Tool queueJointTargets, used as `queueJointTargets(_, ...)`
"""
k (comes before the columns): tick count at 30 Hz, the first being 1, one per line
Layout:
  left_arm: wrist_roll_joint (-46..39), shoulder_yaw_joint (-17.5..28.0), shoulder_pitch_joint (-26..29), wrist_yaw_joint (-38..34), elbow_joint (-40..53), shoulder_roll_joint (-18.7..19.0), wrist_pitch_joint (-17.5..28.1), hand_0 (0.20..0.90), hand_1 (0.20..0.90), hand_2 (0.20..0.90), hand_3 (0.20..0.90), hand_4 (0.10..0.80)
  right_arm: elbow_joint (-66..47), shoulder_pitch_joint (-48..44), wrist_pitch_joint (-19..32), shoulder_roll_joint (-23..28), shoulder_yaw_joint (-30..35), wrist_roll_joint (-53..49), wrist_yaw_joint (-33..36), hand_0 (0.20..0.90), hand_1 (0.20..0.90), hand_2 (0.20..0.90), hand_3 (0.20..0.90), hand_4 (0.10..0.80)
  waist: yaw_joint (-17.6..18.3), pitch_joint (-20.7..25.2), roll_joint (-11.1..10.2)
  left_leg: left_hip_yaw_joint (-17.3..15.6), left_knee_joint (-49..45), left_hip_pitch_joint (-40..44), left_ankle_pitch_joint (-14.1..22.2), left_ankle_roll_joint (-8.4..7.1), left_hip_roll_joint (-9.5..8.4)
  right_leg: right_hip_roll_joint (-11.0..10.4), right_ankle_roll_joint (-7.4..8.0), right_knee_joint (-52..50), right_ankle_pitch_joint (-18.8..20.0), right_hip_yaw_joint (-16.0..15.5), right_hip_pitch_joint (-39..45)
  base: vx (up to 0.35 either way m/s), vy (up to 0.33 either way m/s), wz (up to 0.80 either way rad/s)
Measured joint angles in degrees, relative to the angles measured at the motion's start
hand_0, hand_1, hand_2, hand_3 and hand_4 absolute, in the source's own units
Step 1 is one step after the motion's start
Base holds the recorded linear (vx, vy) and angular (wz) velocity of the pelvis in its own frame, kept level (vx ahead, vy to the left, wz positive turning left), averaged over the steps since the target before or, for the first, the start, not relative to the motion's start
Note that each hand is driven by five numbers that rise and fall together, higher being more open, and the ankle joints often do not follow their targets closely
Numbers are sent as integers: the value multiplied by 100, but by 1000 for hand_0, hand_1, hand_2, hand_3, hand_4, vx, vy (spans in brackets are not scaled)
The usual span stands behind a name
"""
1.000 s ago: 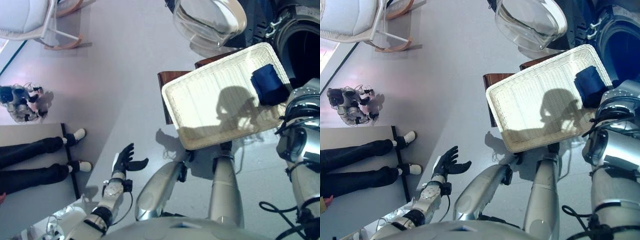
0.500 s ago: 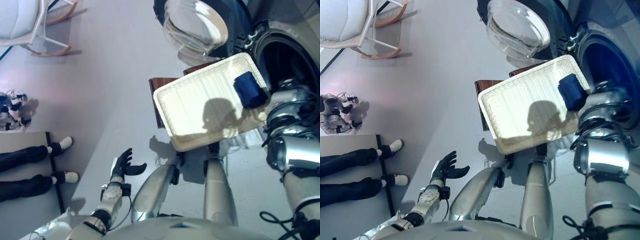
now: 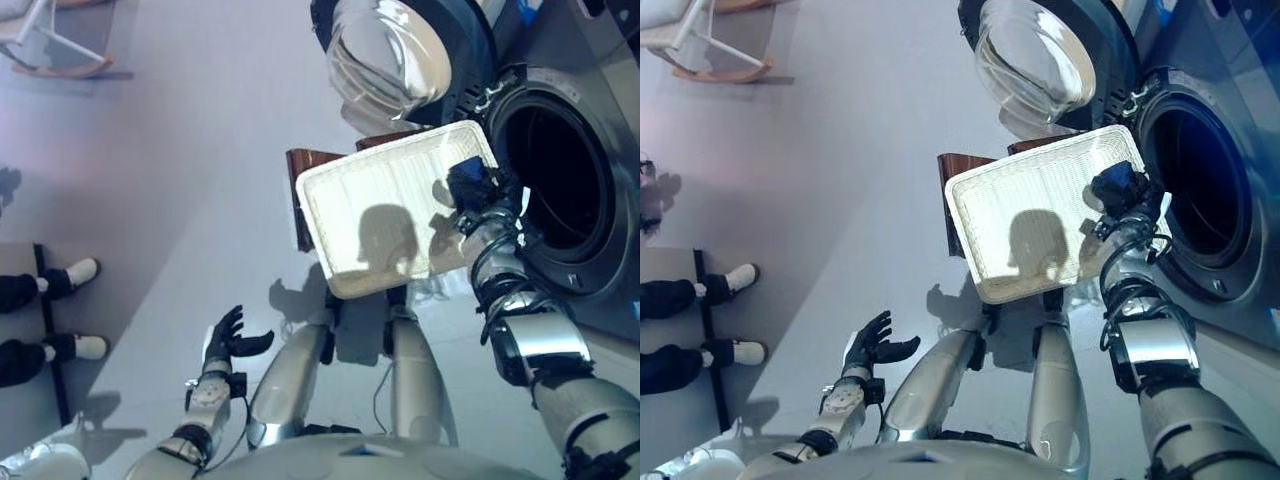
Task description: Pick up the clothes and place them into the washing machine
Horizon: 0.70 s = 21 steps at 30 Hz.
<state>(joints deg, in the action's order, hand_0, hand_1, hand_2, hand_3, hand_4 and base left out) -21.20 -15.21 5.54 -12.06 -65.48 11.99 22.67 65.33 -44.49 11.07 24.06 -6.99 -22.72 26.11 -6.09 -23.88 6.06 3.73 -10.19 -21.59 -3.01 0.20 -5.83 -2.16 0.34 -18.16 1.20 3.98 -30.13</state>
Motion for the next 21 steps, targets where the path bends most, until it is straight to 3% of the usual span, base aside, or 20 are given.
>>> queueJointTargets(3, 101, 104, 6, -43, 2, 21, 3, 900, 900, 900, 900, 800, -165, 150, -212, 165, -186, 1160, 201, 900, 900, 900, 900, 800, -18, -15, -24, 80, -53, 6, 18, 11, -7, -20, 6, 52, 7, -71, 94, -9, 2, 13)
queueJointTargets(9, 313, 167, 7, -192, -51, 34, 1, 900, 900, 900, 900, 800, 134, 49, -487, 335, -298, 2211, 496, 900, 900, 900, 900, 800, -87, -26, -41, 136, -120, 5, 20, 12, -9, -34, 41, 112, 27, -142, 171, -7, 7, 4)
queueJointTargets(15, 339, 165, 7, -227, -64, 34, -1, 900, 900, 900, 900, 800, 957, -350, -716, 445, -541, 2366, 517, 900, 900, 900, 900, 800, -142, -32, -43, 129, -138, -36, 26, 10, -13, -45, 53, 160, 49, -147, 141, -5, -3, -1)
queueJointTargets(21, 324, 151, 185, -266, -54, 32, -1, 900, 900, 900, 900, 800, 1374, -1100, -777, 758, -823, 2343, 525, 900, 900, 900, 900, 800, -172, -229, -52, 141, -531, -599, 82, -15, -22, -39, 42, -42, 100, -187, -281, -11, -26, 5)
